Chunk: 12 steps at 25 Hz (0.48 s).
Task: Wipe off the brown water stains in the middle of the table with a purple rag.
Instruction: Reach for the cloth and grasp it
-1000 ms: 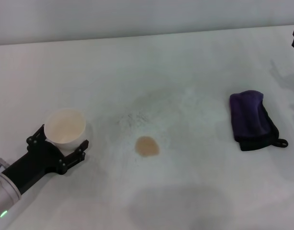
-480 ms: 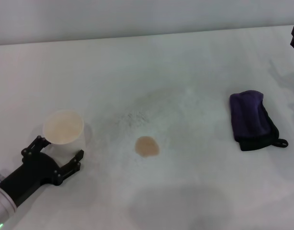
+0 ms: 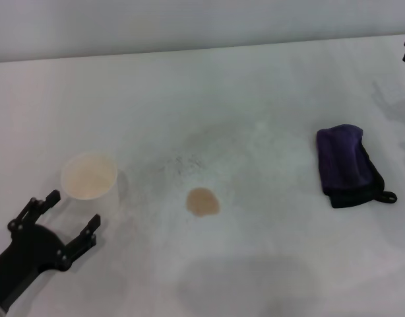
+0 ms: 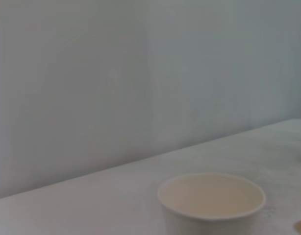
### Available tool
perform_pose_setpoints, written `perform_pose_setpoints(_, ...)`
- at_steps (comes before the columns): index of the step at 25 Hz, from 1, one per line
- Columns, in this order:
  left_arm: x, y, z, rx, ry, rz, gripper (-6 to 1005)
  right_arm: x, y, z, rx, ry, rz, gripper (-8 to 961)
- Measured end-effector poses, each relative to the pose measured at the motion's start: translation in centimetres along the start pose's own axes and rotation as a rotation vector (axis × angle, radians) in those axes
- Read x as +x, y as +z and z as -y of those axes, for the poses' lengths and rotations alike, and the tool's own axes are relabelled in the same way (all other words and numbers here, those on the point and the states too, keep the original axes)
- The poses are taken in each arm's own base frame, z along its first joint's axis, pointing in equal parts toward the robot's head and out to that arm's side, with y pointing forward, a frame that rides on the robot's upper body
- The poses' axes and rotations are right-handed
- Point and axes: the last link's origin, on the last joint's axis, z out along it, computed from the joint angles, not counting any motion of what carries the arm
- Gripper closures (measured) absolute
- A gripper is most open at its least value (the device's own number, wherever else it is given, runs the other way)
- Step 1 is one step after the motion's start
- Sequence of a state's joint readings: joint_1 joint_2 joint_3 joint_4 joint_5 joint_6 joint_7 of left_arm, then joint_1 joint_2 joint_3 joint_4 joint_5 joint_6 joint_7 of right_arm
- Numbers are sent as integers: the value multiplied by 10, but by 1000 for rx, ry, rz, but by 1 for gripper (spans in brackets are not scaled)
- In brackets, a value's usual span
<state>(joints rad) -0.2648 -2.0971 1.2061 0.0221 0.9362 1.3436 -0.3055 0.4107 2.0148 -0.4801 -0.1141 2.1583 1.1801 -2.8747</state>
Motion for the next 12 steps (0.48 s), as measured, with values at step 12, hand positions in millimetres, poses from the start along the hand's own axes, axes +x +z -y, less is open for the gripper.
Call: perform_pose_setpoints(12,-10,-44,6,211,-25,-29,141,-2,-3,-3,-8,37,23,97)
